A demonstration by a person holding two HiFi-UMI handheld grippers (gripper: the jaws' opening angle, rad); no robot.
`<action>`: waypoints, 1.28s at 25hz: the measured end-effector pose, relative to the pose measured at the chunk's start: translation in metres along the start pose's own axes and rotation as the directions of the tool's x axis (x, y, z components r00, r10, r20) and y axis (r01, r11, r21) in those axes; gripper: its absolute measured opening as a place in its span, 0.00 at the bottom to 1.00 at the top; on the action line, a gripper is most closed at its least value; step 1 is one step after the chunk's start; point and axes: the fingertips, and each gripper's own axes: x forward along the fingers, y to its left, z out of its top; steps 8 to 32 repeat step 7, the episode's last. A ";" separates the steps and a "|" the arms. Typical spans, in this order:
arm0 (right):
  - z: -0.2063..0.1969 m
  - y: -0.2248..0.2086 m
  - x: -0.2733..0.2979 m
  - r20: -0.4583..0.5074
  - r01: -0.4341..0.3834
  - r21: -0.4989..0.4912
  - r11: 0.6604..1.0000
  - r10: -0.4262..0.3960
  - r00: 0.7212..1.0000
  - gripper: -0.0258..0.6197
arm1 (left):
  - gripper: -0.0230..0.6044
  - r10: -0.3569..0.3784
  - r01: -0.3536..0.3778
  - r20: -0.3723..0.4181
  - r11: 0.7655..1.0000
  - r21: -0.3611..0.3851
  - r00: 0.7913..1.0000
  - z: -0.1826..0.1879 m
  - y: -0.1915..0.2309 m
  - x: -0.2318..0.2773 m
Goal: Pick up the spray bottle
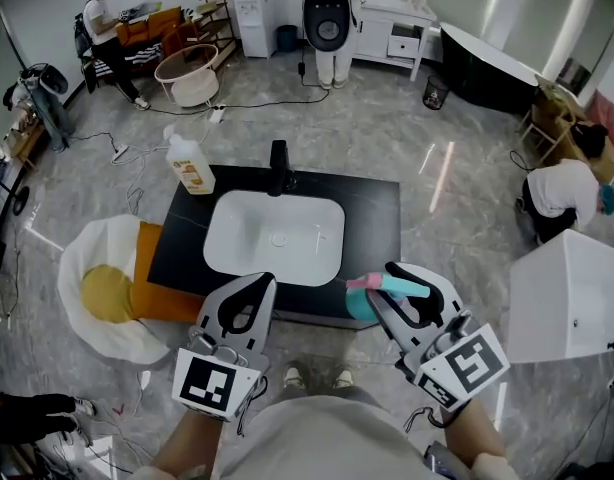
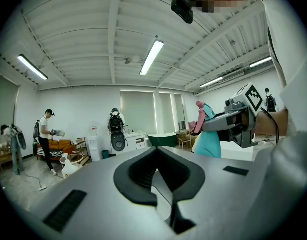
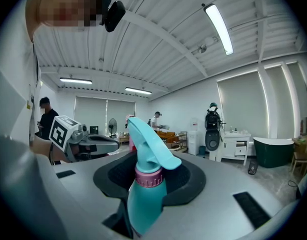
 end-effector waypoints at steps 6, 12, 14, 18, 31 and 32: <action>0.000 -0.001 0.000 0.001 0.009 0.012 1.000 -0.009 1.000 0.29 | 0.06 -0.010 0.011 0.022 0.999 -0.039 1.000 0.009 -0.003 0.001; 0.000 -0.001 0.001 0.001 0.010 0.014 1.000 -0.010 1.000 0.29 | 0.06 -0.009 0.010 0.025 0.999 -0.040 1.000 0.010 -0.002 0.001; 0.000 -0.001 0.001 0.001 0.010 0.014 1.000 -0.010 1.000 0.29 | 0.06 -0.009 0.010 0.025 0.999 -0.040 1.000 0.010 -0.002 0.001; 0.000 -0.001 0.001 0.001 0.010 0.014 1.000 -0.010 1.000 0.29 | 0.06 -0.009 0.010 0.025 0.999 -0.040 1.000 0.010 -0.002 0.001; 0.000 -0.001 0.001 0.001 0.010 0.014 1.000 -0.010 1.000 0.29 | 0.06 -0.009 0.010 0.025 0.999 -0.040 1.000 0.010 -0.002 0.001; 0.000 -0.001 0.001 0.001 0.010 0.014 1.000 -0.010 1.000 0.29 | 0.06 -0.009 0.010 0.025 0.999 -0.040 1.000 0.010 -0.002 0.001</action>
